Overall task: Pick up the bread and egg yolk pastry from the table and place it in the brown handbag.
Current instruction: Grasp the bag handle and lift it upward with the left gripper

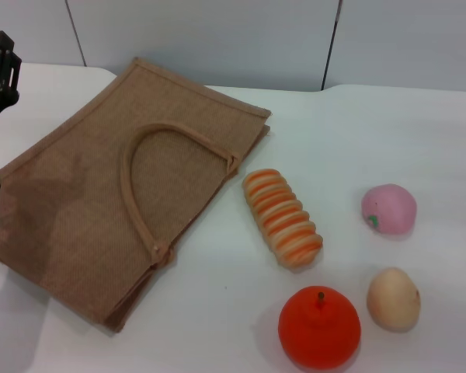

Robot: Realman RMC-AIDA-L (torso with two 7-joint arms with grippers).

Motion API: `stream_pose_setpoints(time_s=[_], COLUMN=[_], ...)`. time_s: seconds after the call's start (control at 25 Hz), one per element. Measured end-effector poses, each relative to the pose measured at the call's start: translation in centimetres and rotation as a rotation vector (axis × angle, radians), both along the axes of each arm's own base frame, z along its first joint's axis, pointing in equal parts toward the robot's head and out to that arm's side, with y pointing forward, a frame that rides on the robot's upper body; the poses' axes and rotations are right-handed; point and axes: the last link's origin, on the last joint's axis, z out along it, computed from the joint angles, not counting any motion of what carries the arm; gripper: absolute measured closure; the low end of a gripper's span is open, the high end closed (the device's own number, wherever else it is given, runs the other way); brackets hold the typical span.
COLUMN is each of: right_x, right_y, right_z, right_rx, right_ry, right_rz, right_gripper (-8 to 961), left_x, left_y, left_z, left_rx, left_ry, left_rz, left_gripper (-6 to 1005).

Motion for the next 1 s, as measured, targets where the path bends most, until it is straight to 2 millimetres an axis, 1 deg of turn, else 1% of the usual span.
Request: stream_pose_setpoints(time_s=[0.44, 0.56, 0.64, 0.68, 0.72, 0.84, 1.0], right_x=[0.0, 0.0, 0.0, 0.1, 0.1, 0.1, 0.3], right_y=[0.0, 0.0, 0.0, 0.0, 0.0, -0.1, 0.0], right_z=[0.0, 0.0, 0.0, 0.1, 0.1, 0.1, 0.0], right_rx=[0.0, 0.0, 0.0, 0.0, 0.0, 0.001, -0.005], right_ry=[0.001, 0.001, 0.0, 0.0, 0.0, -0.001, -0.004], right_rz=[0.0, 0.0, 0.0, -0.001, -0.001, -0.003, -0.016], right_gripper=[94, 96, 97, 98, 98, 100, 103], left_x=[0.0, -0.3, -0.5, -0.7, -0.7, -0.9, -1.6], left_y=[0.0, 0.2, 0.5, 1.0, 1.0, 1.6, 2.7], left_z=[0.0, -0.1, -0.1, 0.1, 0.1, 0.4, 1.4], left_rx=[-0.004, -0.031, -0.072, -0.13, -0.13, -0.226, -0.399], left_ry=[-0.004, -0.053, -0.115, -0.173, -0.173, -0.235, -0.337], left_rz=[0.002, 0.001, -0.009, -0.034, -0.034, -0.073, -0.076], left_gripper=[388, 389, 390, 391, 391, 392, 394])
